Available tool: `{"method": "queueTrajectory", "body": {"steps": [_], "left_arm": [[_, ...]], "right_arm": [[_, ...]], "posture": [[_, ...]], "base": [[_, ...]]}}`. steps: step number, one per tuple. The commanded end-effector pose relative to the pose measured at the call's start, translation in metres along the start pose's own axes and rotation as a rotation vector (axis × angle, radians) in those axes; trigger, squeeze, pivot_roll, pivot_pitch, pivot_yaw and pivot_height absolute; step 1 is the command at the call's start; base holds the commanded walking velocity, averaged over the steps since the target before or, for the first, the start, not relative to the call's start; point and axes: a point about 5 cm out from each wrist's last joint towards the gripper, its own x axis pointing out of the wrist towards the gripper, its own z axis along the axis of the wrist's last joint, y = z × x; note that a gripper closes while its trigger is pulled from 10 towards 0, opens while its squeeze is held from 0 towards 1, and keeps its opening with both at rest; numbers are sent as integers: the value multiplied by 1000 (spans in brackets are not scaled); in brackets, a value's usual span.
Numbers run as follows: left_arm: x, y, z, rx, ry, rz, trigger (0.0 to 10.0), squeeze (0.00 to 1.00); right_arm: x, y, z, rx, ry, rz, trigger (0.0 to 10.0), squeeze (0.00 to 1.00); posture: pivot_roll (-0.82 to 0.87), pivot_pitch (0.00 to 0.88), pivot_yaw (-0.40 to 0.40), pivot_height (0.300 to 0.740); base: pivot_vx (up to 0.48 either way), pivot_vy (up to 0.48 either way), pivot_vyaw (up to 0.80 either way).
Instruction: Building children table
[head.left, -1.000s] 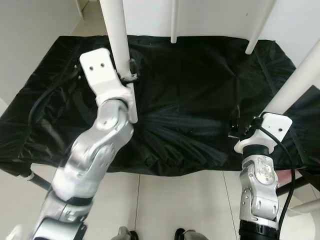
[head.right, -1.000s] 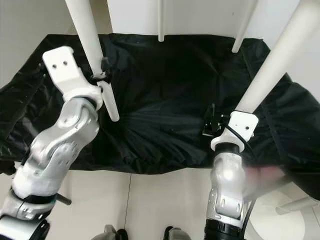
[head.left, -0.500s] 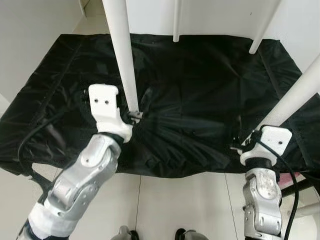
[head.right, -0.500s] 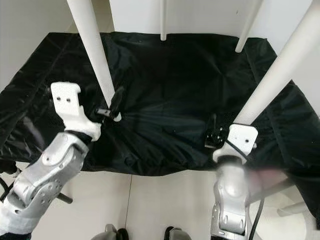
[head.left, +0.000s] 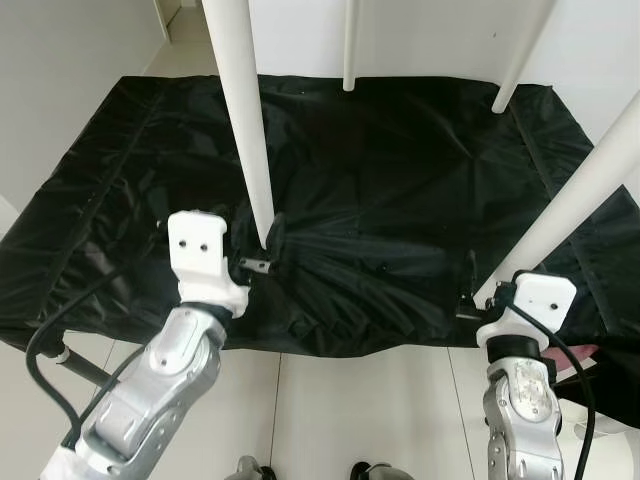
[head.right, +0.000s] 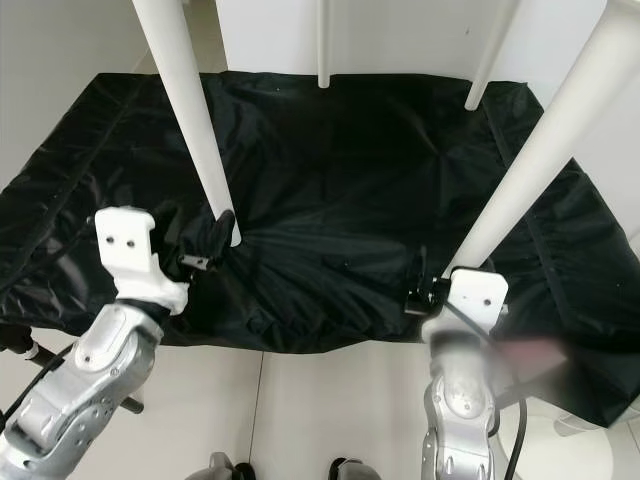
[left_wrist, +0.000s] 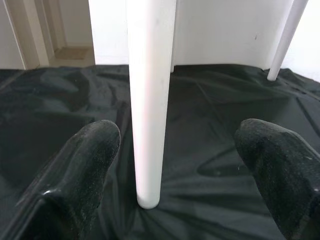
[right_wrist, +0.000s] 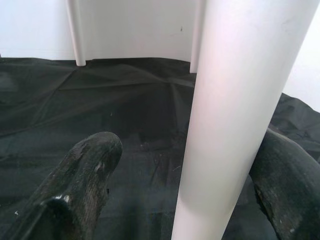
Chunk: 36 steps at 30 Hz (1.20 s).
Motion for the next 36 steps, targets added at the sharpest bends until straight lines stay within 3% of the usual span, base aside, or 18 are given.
{"method": "queueTrajectory", "body": {"steps": [1, 8, 21, 26, 31, 33, 36], "left_arm": [[-5, -11, -4, 19, 6, -242, 10000, 0], [-14, -2, -24, 57, 30, -157, 10000, 0], [-23, 12, -41, 60, 59, -64, 10000, 0], [-32, 7, -48, 74, 77, -113, 10000, 0], [-43, -1, -60, 103, 114, -201, 10000, 0], [-43, -1, -60, 103, 114, -201, 10000, 0], [-50, -4, -65, 106, 125, -248, 10000, 0]], "right_arm": [[-6, 5, -5, 19, 14, 3, 10000, 0], [-16, 12, -18, -44, 33, 79, 10000, 0], [-28, 15, -34, -92, 62, 134, 10000, 0], [-37, 18, -42, -98, 82, 195, 10000, 0], [-51, 30, -49, -74, 121, 384, 10000, 0], [-51, 30, -49, -74, 121, 384, 10000, 0], [-55, 34, -54, -72, 137, 485, 10000, 0]], "posture": [[-25, 120, 35, 740], [-30, 107, 25, 740], [-25, 90, 19, 740], [-26, 85, 21, 740], [-28, 87, 24, 740], [-28, 87, 24, 740], [-26, 89, 22, 740]], "base": [[0, 0, 0], [0, 0, 0], [0, 0, 0], [0, 0, 0], [0, 0, 0], [0, 0, 0], [0, 0, 0]]}}
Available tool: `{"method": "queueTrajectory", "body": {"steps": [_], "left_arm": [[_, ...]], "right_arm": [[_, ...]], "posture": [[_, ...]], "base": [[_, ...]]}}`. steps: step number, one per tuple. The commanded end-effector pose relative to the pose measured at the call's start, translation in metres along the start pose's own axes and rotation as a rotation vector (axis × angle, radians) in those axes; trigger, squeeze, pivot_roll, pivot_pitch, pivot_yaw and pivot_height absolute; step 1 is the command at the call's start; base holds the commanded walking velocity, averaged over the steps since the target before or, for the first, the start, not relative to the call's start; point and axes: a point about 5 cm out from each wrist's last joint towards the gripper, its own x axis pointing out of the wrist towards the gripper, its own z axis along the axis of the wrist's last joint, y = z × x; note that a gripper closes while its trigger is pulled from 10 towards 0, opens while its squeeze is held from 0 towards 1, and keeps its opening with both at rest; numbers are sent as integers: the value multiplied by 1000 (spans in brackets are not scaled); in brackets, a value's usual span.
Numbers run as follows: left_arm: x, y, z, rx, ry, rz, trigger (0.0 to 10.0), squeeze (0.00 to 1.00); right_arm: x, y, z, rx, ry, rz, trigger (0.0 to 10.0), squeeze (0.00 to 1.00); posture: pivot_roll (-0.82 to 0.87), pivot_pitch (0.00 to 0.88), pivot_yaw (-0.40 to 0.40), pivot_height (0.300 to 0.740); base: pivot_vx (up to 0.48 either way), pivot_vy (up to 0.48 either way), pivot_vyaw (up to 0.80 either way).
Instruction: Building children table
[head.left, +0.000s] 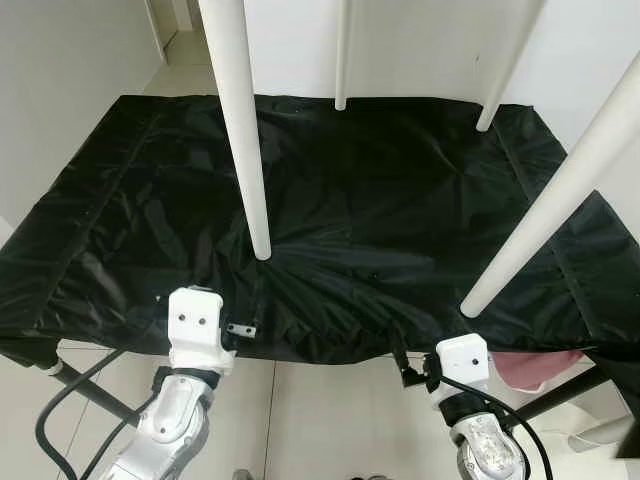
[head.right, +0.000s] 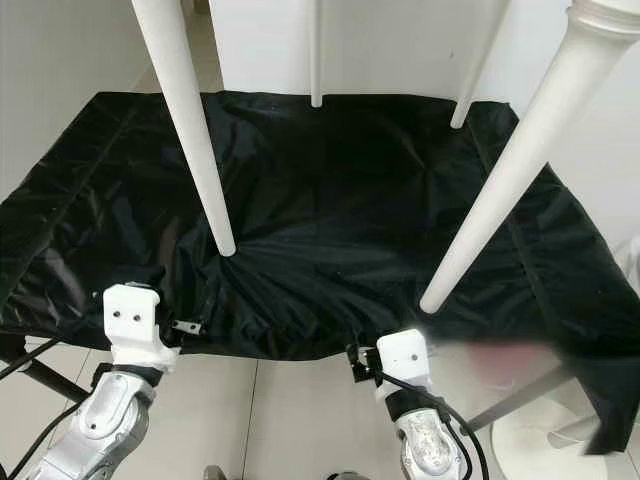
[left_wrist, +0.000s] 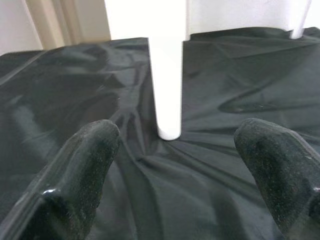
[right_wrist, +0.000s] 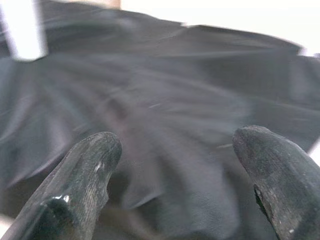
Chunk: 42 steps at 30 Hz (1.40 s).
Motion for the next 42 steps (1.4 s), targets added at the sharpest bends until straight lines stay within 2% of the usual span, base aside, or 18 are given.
{"method": "queueTrajectory", "body": {"steps": [1, 2, 6, 10, 12, 16, 19, 21, 23, 28, 32, 38, 40, 42], "left_arm": [[-9, -13, -7, 28, 20, -267, 10000, 0], [-14, -14, -9, 36, 23, -294, 10000, 0], [-21, -15, -14, 45, 37, -327, 10000, 0], [-33, -15, -26, 100, 57, -373, 10000, 0], [-35, -15, -28, 108, 60, -384, 10000, 0], [-47, -12, -42, 141, 106, -475, 10000, 0], [-49, -11, -45, 146, 118, -485, 10000, 0], [-52, -10, -49, 118, 148, -493, 10000, 0], [-55, -4, -55, 151, 161, -481, 10000, 0], [-58, 0, -59, 149, 180, -480, 10000, 0], [-64, 3, -66, 153, 206, -496, 10000, 0], [-65, 12, -73, 148, 234, -476, 10000, 0], [-63, 21, -78, 139, 255, -454, 10000, 0], [-63, 21, -78, 139, 255, -454, 10000, 0]], "right_arm": [[-3, 6, -6, -6, 13, 78, 10000, 0], [-4, 9, -10, -28, 24, 143, 10000, 0], [-5, 10, -18, -58, 58, 227, 10000, 0], [-4, 11, -28, -114, 96, 394, 10000, 0], [-4, 11, -29, -123, 101, 422, 10000, 0], [-14, 14, -45, -164, 166, 587, 10000, 0], [-16, 14, -48, -162, 184, 610, 10000, 0], [-19, 13, -52, -169, 201, 639, 10000, 0], [-26, 13, -61, -185, 240, 700, 10000, 0], [-30, 12, -65, -197, 257, 732, 10000, 0], [-39, 10, -71, -212, 288, 811, 10000, 0], [-43, 15, -63, -203, 239, 872, 10000, 0], [-47, 21, -52, -177, 182, 910, 10000, 0], [-47, 21, -52, -177, 182, 910, 10000, 0]], "posture": [[-24, 90, 22, 740], [-19, 90, 19, 740], [-12, 89, 18, 740], [-6, 87, 16, 740], [-6, 87, 16, 740], [5, 86, 11, 740], [5, 86, 11, 740], [7, 85, 12, 740], [9, 85, 12, 740], [9, 85, 14, 740], [7, 83, 23, 740], [-8, 79, 52, 740], [-17, 81, 96, 740], [-17, 81, 96, 740]], "base": [[0, 0, 0], [0, 0, 0], [0, 0, 0], [0, 0, 0], [0, 0, 0], [0, 0, 0], [0, 0, 0], [0, 0, 0], [0, 0, 0], [0, 0, 0], [0, 0, 0], [0, 0, 0], [0, 0, 0], [0, 0, 0]]}}
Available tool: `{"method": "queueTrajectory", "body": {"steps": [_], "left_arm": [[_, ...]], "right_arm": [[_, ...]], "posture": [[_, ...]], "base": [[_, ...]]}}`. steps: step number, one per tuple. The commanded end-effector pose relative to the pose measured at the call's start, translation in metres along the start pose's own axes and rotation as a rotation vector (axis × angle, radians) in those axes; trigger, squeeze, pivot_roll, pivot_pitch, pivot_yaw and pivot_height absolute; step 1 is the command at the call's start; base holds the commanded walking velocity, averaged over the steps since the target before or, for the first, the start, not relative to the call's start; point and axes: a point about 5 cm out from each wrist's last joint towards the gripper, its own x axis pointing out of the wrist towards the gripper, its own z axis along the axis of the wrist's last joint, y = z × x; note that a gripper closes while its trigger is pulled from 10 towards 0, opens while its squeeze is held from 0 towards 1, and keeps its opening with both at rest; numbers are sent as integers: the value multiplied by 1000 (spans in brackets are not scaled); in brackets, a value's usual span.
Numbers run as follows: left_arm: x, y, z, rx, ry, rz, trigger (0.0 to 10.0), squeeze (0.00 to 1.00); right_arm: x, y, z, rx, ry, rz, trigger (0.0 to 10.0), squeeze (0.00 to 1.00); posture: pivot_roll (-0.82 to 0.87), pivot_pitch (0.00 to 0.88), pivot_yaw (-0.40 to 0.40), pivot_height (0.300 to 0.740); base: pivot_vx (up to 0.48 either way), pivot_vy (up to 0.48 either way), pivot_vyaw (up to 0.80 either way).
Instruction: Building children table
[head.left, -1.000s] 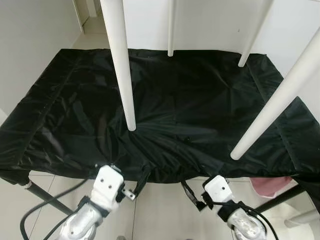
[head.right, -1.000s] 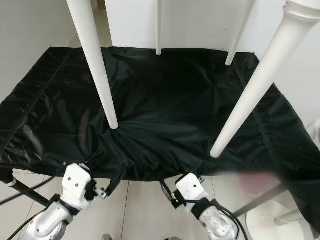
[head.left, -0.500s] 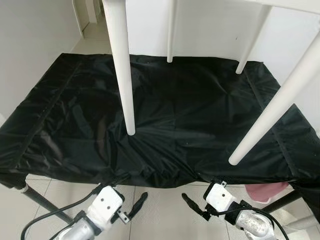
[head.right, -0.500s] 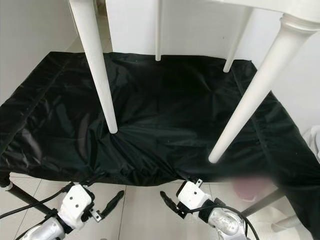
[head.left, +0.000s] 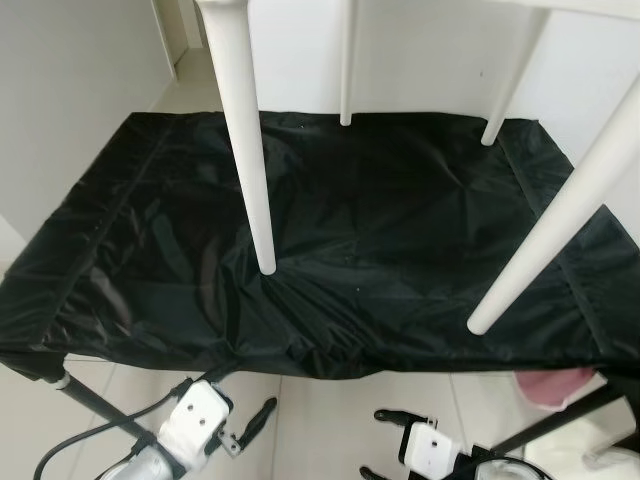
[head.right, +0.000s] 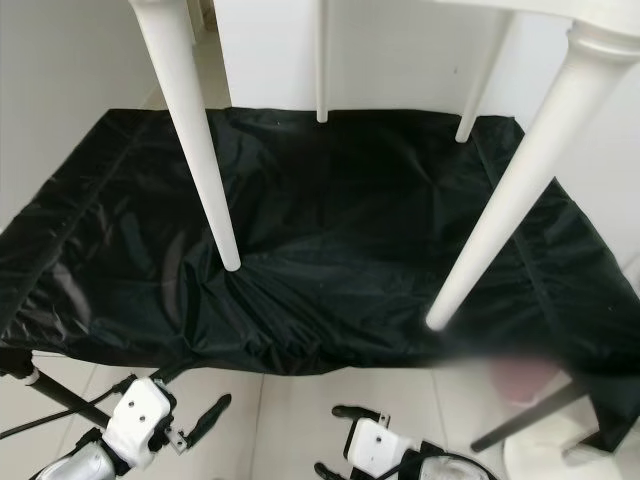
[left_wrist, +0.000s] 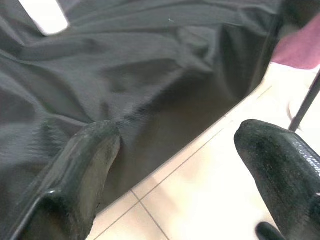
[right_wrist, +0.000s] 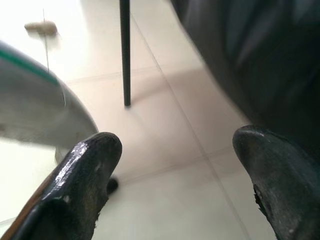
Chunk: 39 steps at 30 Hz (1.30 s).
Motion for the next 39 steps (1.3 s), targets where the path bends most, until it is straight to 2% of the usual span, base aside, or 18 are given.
{"method": "queueTrajectory", "body": {"steps": [1, 3, 6, 10, 13, 15, 18, 20, 22, 23, 24, 26, 28, 29, 32, 35, 39], "left_arm": [[-6, 9, -10, -24, 37, -16, 10000, 0], [-6, 14, -12, -33, 49, -8, 10000, 0], [-8, 18, -21, -27, 87, -15, 10000, 0], [-15, 10, -40, -54, 167, -50, 10000, 0], [-17, 8, -45, -60, 188, -54, 10000, 0], [-25, 1, -59, -94, 246, -54, 10000, 0], [-28, -2, -64, -116, 271, -52, 10000, 0], [-34, -6, -76, -163, 330, -39, 10000, 0], [-36, -8, -80, -177, 350, -34, 10000, 0], [-37, -9, -87, -203, 383, -14, 10000, 0], [-38, -11, -98, -257, 452, 43, 10000, 0], [-38, -11, -98, -257, 452, 43, 10000, 0], [-37, -10, -107, -327, 510, 115, 10000, 0], [-37, -10, -107, -327, 510, 115, 10000, 0], [-35, -6, -119, -423, 597, 256, 10000, 0], [-34, -6, -121, -444, 611, 288, 10000, 0], [-35, -2, -129, -510, 696, 430, 10000, 0]], "right_arm": [[-4, 10, 6, 3, -46, 57, 10000, 0], [-5, 13, 5, 14, -41, 74, 10000, 0], [-8, 18, -12, 33, 29, 107, 10000, 0], [-8, 28, -50, 132, 181, 109, 10000, 0], [-8, 31, -57, 160, 216, 110, 10000, 0], [-12, 41, -73, 233, 300, 125, 10000, 0], [-13, 45, -80, 270, 339, 119, 10000, 0], [-15, 45, -94, 370, 410, 49, 10000, 0], [-16, 44, -98, 403, 433, 21, 10000, 0], [-16, 42, -104, 460, 461, -23, 10000, 0], [-17, 34, -115, 549, 530, -155, 10000, 0], [-17, 34, -115, 549, 530, -155, 10000, 0], [-17, 25, -121, 615, 584, -306, 10000, 0], [-17, 25, -121, 615, 584, -306, 10000, 0], [-12, 16, -124, 683, 604, -478, 10000, 0], [-10, 15, -124, 700, 600, -503, 10000, 0], [-6, 13, -125, 734, 630, -597, 10000, 0]], "posture": [[-21, 78, 115, 740], [-20, 77, 127, 740], [-18, 74, 132, 740], [-1, 67, 117, 740], [0, 64, 107, 740], [7, 61, 90, 740], [7, 62, 88, 740], [16, 57, 72, 740], [16, 57, 72, 740], [16, 54, 64, 740], [16, 51, 56, 740], [16, 51, 56, 740], [13, 43, 46, 740], [13, 43, 46, 740], [9, 24, 31, 740], [9, 24, 31, 740], [9, 2, 20, 740]], "base": [[0, 0, 0], [0, 0, 0], [0, 0, 0], [0, 0, 0], [0, 0, 0], [0, 0, 0], [0, 0, 0], [0, 0, 0], [0, 0, 0], [0, 0, 0], [0, 0, 0], [0, 0, 0], [0, 0, 0], [0, 0, 0], [0, 0, 0], [0, 0, 0], [0, 0, 0]]}}
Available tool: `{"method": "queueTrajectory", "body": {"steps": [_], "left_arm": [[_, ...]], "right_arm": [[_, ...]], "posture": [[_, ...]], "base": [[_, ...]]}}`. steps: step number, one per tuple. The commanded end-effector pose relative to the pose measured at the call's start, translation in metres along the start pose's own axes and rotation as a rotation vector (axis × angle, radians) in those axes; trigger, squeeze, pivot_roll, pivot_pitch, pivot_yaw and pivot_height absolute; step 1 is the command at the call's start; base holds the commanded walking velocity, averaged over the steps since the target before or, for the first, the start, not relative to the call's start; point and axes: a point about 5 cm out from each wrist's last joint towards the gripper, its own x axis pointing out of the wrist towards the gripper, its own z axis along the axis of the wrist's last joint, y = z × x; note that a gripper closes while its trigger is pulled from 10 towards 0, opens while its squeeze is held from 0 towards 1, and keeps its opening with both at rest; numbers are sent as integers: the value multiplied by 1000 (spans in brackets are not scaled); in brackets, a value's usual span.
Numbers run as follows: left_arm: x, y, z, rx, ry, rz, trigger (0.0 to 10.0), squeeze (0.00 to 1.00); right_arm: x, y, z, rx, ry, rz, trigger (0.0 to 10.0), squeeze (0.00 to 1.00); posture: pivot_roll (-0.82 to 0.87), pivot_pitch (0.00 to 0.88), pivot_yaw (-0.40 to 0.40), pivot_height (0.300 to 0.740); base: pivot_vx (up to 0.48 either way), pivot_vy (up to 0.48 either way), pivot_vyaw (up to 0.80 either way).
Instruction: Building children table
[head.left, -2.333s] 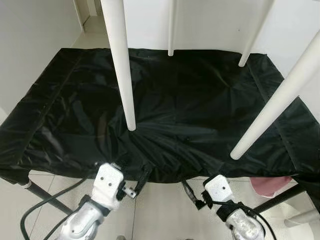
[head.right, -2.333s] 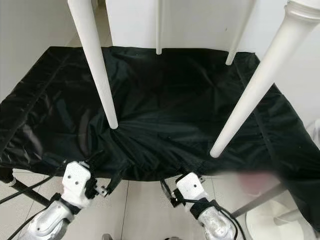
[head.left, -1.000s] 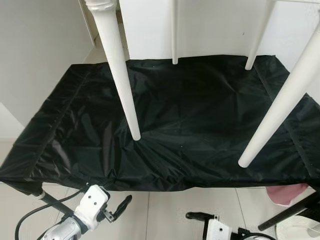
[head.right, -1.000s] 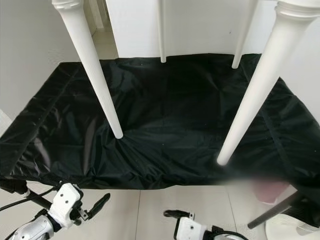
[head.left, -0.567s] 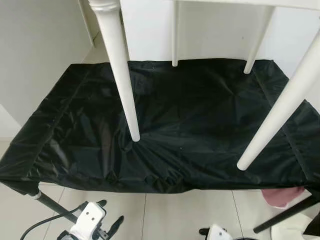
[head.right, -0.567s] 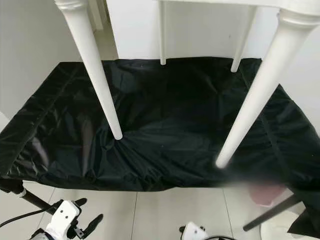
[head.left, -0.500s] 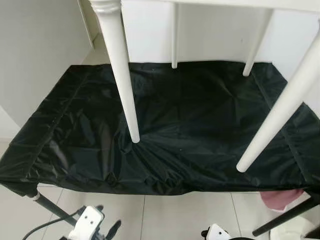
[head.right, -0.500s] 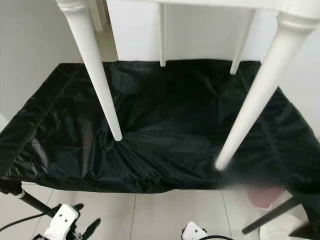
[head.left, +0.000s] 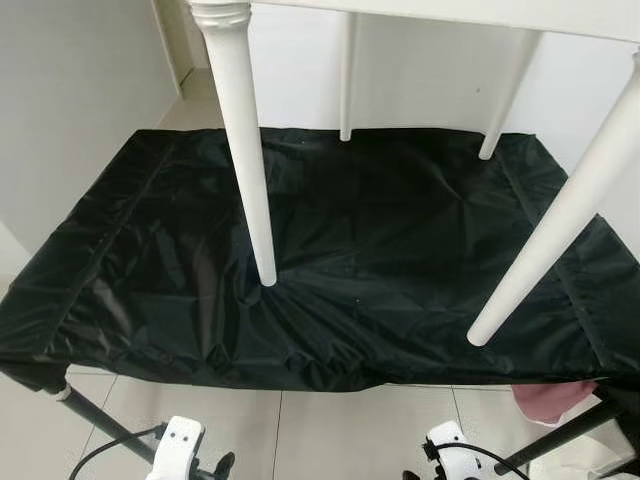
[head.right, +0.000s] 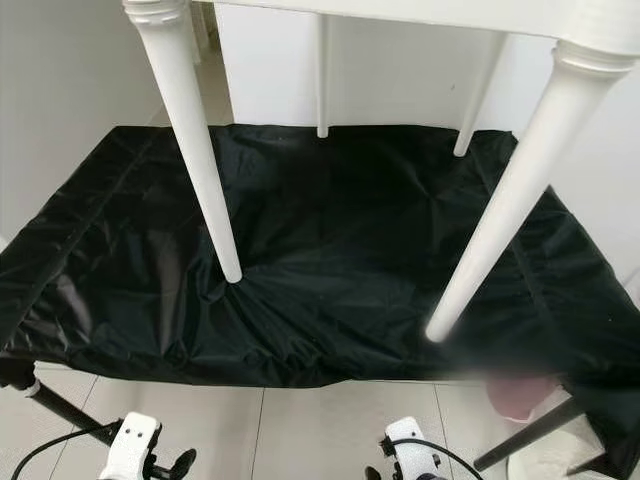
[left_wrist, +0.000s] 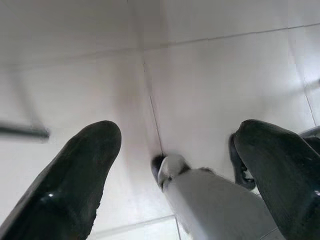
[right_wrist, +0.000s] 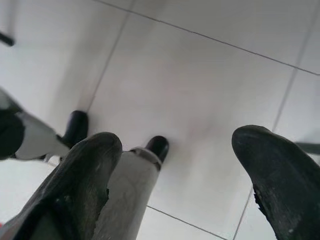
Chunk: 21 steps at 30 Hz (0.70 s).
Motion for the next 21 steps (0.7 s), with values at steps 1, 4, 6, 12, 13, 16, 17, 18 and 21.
{"method": "queueTrajectory", "body": {"steps": [1, 4, 6, 12, 13, 16, 17, 18, 21], "left_arm": [[-3, 8, -9, -41, 50, 147, 10000, 0], [-1, 9, -12, -12, 91, 198, 10000, 0], [-1, 7, -14, 18, 112, 204, 10000, 0], [6, -8, -25, 36, 229, 251, 10000, 0], [8, -11, -26, 29, 242, 265, 10000, 0], [10, -16, -28, 34, 266, 276, 10000, 0], [11, -19, -29, 43, 273, 266, 10000, 0], [12, -23, -29, 68, 282, 252, 10000, 0], [14, -26, -29, 106, 291, 230, 10000, 0]], "right_arm": [[0, -1, -5, 34, 26, -39, 10000, 0], [0, -7, -5, 3, 53, -154, 10000, 0], [0, -10, -7, 14, 65, -202, 10000, 0], [-1, -5, -18, 33, 138, -275, 10000, 0], [0, -2, -19, 35, 144, -272, 10000, 0], [1, 4, -20, 43, 154, -277, 10000, 0], [2, 8, -20, 49, 160, -275, 10000, 0], [2, 13, -21, 52, 166, -272, 10000, 0], [4, 21, -22, 48, 174, -253, 10000, 0]], "posture": [[9, 2, 20, 740], [2, 0, 10, 740], [1, 0, 3, 740], [21, 0, -21, 740], [21, 0, -21, 740], [19, 0, -21, 740], [19, 0, -21, 740], [19, 0, -21, 740], [17, 0, -20, 740]], "base": [[0, 0, 0], [0, 0, 0], [0, 0, 0], [0, 0, 0], [0, 0, 0], [0, 0, 0], [0, 0, 0], [0, 0, 0], [0, 0, 0]]}}
